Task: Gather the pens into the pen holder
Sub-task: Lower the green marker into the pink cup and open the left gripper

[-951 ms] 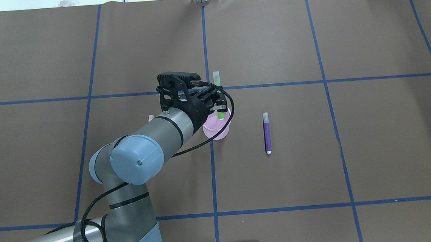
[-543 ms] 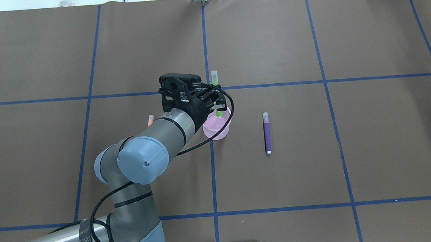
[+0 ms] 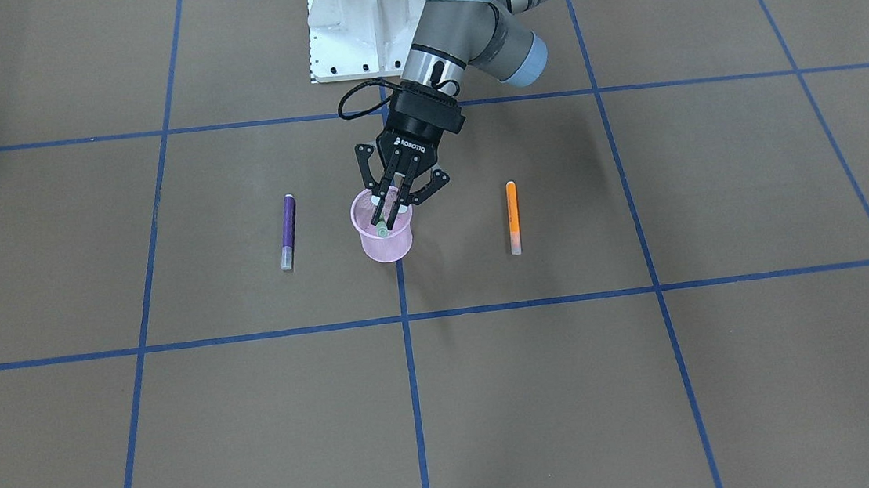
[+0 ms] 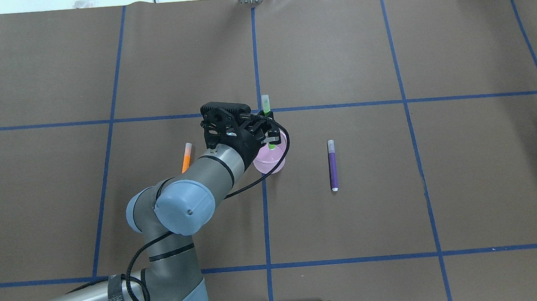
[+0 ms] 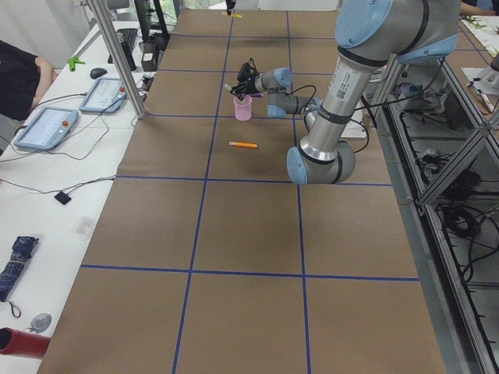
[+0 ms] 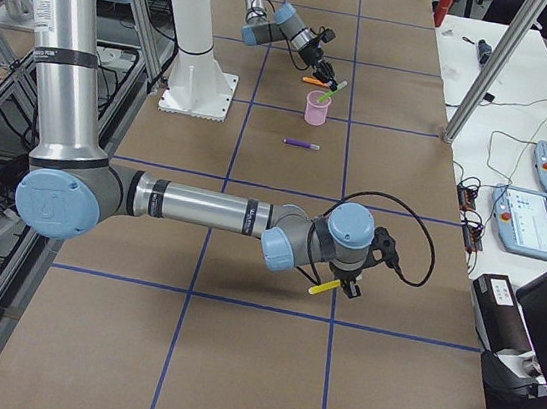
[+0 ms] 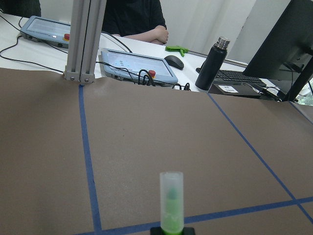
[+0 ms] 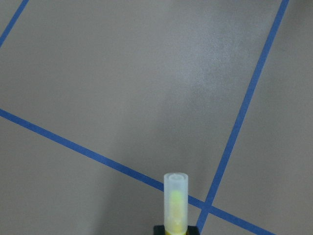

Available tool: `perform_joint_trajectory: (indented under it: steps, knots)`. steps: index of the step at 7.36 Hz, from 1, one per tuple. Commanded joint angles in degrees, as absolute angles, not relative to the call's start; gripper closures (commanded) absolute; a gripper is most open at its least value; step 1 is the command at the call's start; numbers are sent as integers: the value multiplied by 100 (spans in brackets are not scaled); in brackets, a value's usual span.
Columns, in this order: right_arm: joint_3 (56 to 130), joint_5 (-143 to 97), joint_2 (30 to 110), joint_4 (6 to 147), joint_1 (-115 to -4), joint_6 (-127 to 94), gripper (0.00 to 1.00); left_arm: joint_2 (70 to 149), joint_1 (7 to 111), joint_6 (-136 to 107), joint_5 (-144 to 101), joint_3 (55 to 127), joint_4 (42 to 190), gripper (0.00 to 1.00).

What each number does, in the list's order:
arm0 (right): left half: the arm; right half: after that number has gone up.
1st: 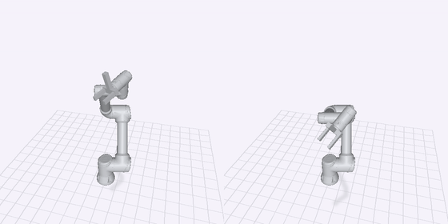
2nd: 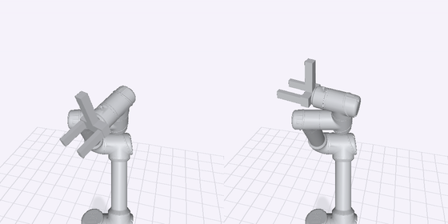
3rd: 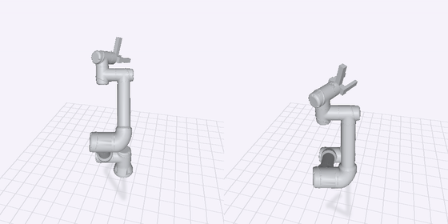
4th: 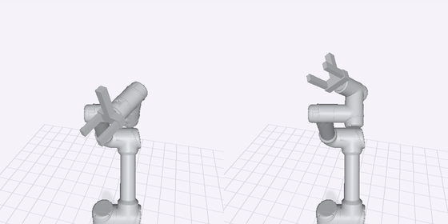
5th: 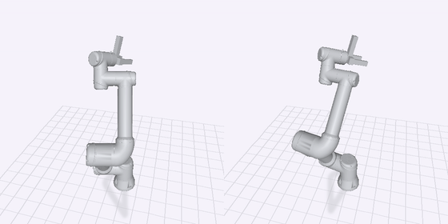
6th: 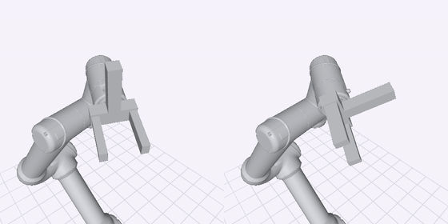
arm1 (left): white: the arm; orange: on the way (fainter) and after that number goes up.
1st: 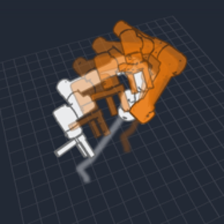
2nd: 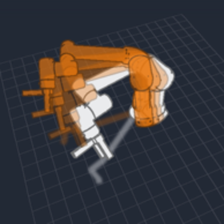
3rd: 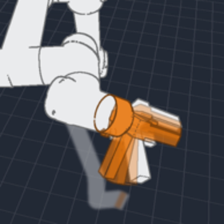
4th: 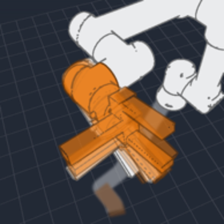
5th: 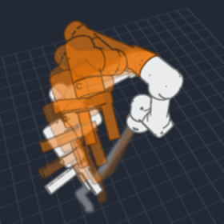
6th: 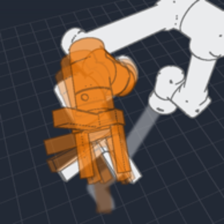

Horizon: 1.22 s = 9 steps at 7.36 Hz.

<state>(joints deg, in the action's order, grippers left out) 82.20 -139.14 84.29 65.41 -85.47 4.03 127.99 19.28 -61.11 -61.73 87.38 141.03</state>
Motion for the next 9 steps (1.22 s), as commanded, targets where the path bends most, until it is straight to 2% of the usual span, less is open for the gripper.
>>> perform_joint_trajectory:
  steps: [1,2,4,6,9]
  knots:
    - [8314,-13966,8437,6539,-8543,404,100,12823,1881,-6100,-6187,8745,14133,7]
    - [8454,-13966,8437,6539,-8543,404,100,12815,1890,-6100,-6179,8780,14142,0]
    - [8665,-13957,8341,6539,-8543,309,100,12815,1890,-6109,-6466,9208,14055,0]
    - [9252,-13931,8175,6530,-8534,-794,100,12762,2091,-6108,-7265,9290,13827,1]
    - [9527,-13626,8034,5402,-8185,-2224,100,12744,2713,-6108,-8441,9816,12204,1]
